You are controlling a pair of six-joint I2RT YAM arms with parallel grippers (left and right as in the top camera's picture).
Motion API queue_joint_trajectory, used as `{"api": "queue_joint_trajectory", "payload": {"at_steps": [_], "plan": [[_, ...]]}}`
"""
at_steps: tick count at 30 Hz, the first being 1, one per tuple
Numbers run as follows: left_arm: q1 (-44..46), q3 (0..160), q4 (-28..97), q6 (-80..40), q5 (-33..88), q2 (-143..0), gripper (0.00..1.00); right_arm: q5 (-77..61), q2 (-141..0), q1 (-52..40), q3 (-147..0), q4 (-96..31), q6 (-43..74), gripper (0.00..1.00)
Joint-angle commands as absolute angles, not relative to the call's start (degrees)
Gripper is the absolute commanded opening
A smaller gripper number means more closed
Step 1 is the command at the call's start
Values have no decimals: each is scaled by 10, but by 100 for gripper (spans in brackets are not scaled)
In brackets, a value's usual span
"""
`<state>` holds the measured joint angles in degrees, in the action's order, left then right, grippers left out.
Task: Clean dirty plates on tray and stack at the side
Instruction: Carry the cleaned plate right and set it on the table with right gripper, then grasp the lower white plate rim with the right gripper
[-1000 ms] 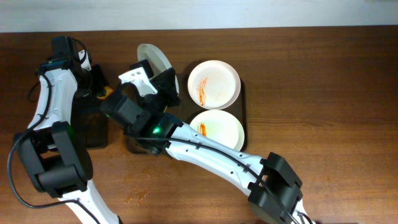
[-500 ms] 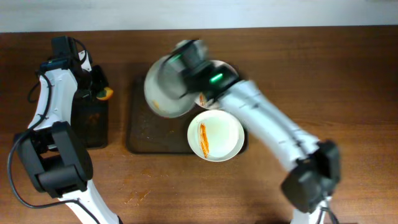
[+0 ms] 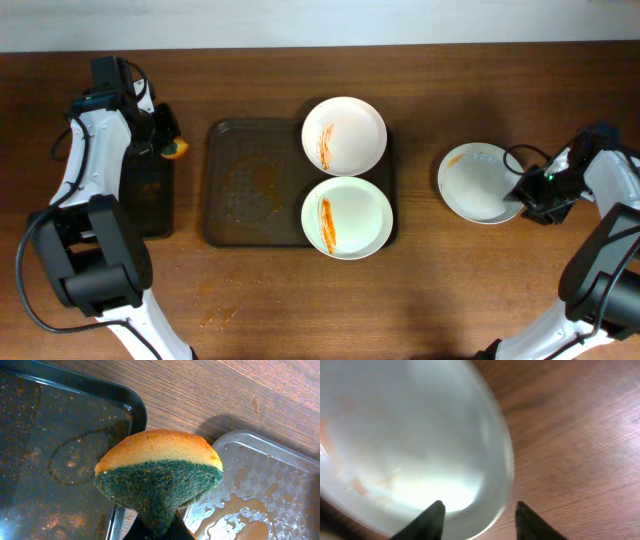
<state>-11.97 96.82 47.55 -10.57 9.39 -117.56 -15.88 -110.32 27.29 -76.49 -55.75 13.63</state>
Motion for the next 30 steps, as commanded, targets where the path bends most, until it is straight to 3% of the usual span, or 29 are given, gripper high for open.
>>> {"api": "queue_joint_trajectory", "payload": {"at_steps": [1,4,6,10,13,19,20,21,22,26,30], "plan": [[-111,975,478,-113,96,-1173,1,-264,-1070,248,-910,-646,70,53],[-63,976,481,-80,96,-1173,1,-263,-1054,118,-944,-671,70,49],[-17,987,501,-42,95,-1173,1,-203,-1056,-7,-889,-635,131,46],[9,1107,605,-16,94,-1173,1,-170,-1056,-125,-780,-547,231,37],[14,1142,609,-15,91,-1173,1,-156,-1056,-161,-710,-514,265,36],[19,1142,607,-14,89,-1173,1,-131,-1062,-177,-662,-500,275,24],[18,1142,607,-14,89,-1173,1,-132,-1062,-181,-662,-496,275,21],[18,1142,605,-14,89,-1173,1,-132,-1062,-188,-662,-491,275,9],[18,1142,605,-14,90,-1173,1,-133,-1062,-198,-662,-492,273,4],[18,1142,599,-15,90,-1173,1,-145,-1062,-293,-777,-527,267,4],[18,1142,593,-15,90,-1173,1,-66,-1089,-350,-814,-343,374,4]]}}
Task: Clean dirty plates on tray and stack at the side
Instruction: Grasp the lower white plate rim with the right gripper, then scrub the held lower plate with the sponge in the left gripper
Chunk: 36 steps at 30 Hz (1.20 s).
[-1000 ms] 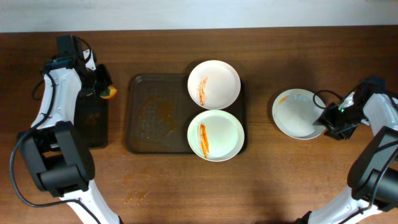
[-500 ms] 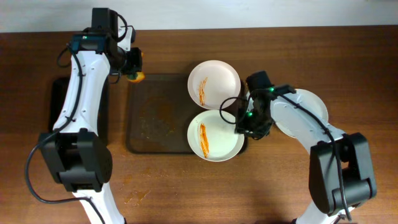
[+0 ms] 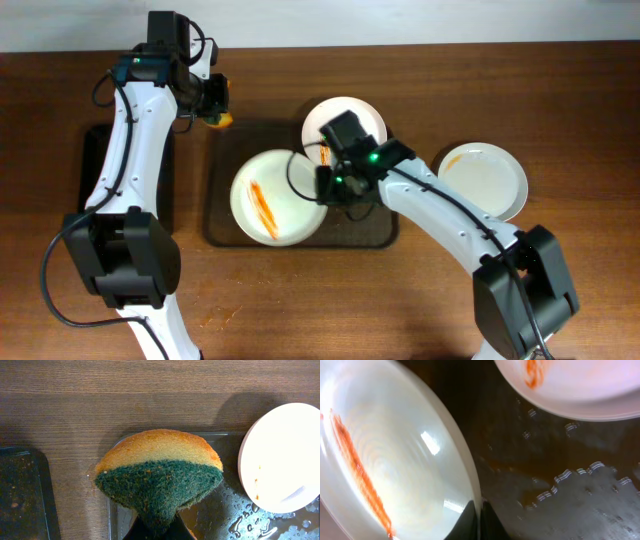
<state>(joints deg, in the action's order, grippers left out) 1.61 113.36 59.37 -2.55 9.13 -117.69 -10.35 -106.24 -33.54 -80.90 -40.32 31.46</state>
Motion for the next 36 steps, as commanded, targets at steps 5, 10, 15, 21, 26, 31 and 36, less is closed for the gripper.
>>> {"api": "queue_joint_trajectory", "payload": {"at_steps": [5,10,15,21,26,31,36], "plan": [[18,1142,592,-15,89,-1173,1,-92,-1181,-369,-814,-296,440,6],[18,1139,596,-19,90,-1173,1,-83,-1189,-366,-814,-255,419,45],[18,1100,606,-88,89,-1173,1,-98,-1231,-356,-842,-238,327,27],[18,1095,606,-90,90,-1173,1,-121,-1308,-357,-959,-323,307,4],[23,1021,598,-90,89,-1173,1,-101,-1308,-356,-959,-359,436,4],[30,859,495,-64,47,-1173,1,-101,-1308,-356,-959,-358,436,4],[48,726,369,-27,41,-1173,1,-103,-1308,-356,-959,-358,434,4]]}}
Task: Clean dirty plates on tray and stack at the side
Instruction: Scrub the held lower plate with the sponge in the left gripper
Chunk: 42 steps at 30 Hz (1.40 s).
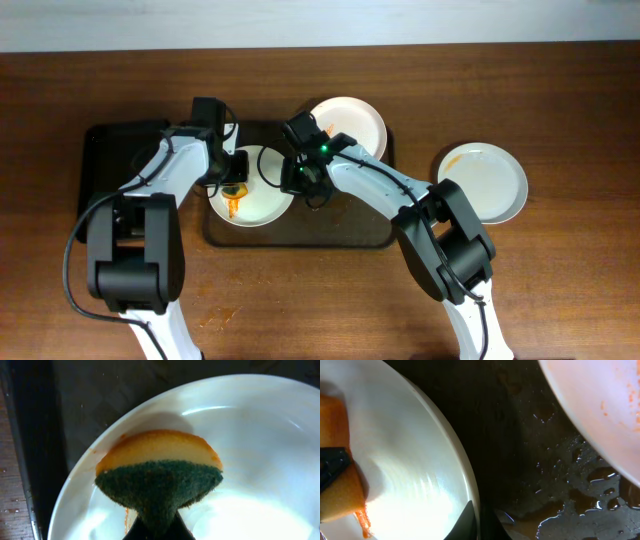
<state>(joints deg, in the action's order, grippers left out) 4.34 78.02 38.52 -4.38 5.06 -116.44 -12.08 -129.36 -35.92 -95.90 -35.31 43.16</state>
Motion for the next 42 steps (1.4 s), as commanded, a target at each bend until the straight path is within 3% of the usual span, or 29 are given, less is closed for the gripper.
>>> {"api": "queue_joint_trajectory", "payload": {"at_steps": [1,2,5,6,8,12,14,16,19,20,22,25,28,30,34,38,42], "plan": [[49,708,382,-27,34,-1173,1,-103,-1308,-356,-959,-358,434,4],[49,706,397,-27,35,-1173,1,-103,-1308,-356,-959,-358,434,4],[48,706,506,122,244,-1173,1,-103,-1308,-356,-959,-358,434,4],[48,706,500,128,251,-1173,1,-103,-1308,-356,-959,-358,434,4],[48,706,445,122,249,-1173,1,-103,-1308,-356,-959,-358,434,4],[48,706,254,15,95,-1173,1,-105,-1308,-356,-959,-358,427,4],[48,706,226,-34,-18,-1173,1,-105,-1308,-356,-959,-356,427,4],[48,706,295,-135,-103,-1173,1,-105,-1308,-356,-959,-356,427,4],[48,711,443,-130,-24,-1173,1,-111,-1308,-356,-959,-356,422,4],[48,747,514,-48,118,-1173,1,-115,-1308,-356,-959,-356,422,4],[48,780,503,11,195,-1173,1,-120,-1308,-356,-959,-356,422,4],[48,786,394,9,156,-1173,1,-121,-1308,-356,-959,-358,422,4],[39,786,403,-50,19,-1173,1,-123,-1308,-356,-959,-358,422,4],[23,788,467,-96,17,-1173,1,-125,-1308,-356,-959,-357,420,4],[15,819,593,-98,132,-1173,1,-133,-1308,-356,-959,-356,418,4],[15,818,470,-94,142,-1173,1,-133,-1308,-356,-959,-356,418,4],[15,818,429,-94,142,-1174,0,-133,-1308,-356,-959,-357,418,4]]}}
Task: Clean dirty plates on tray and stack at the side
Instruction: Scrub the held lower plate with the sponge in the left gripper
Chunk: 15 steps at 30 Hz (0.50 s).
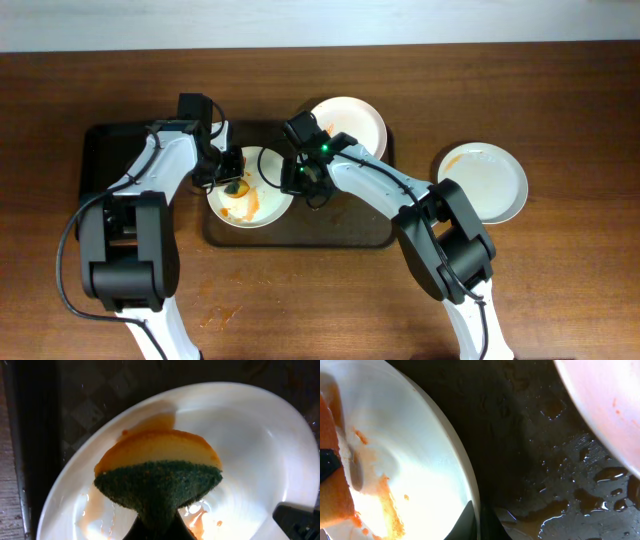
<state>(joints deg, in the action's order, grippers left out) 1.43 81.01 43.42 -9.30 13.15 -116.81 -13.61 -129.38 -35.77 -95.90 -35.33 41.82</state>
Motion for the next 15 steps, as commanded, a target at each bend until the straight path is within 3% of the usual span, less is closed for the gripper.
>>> {"api": "queue_joint_trajectory", "payload": {"at_steps": [1,11,15], "plan": [[15,818,424,-94,142,-1174,1,-133,-1308,-356,-959,-356,418,4],[15,818,378,-94,157,-1201,1,-136,-1308,-356,-959,-356,418,4],[15,818,430,-81,157,-1233,1,-136,-1308,-356,-959,-357,418,4]]}}
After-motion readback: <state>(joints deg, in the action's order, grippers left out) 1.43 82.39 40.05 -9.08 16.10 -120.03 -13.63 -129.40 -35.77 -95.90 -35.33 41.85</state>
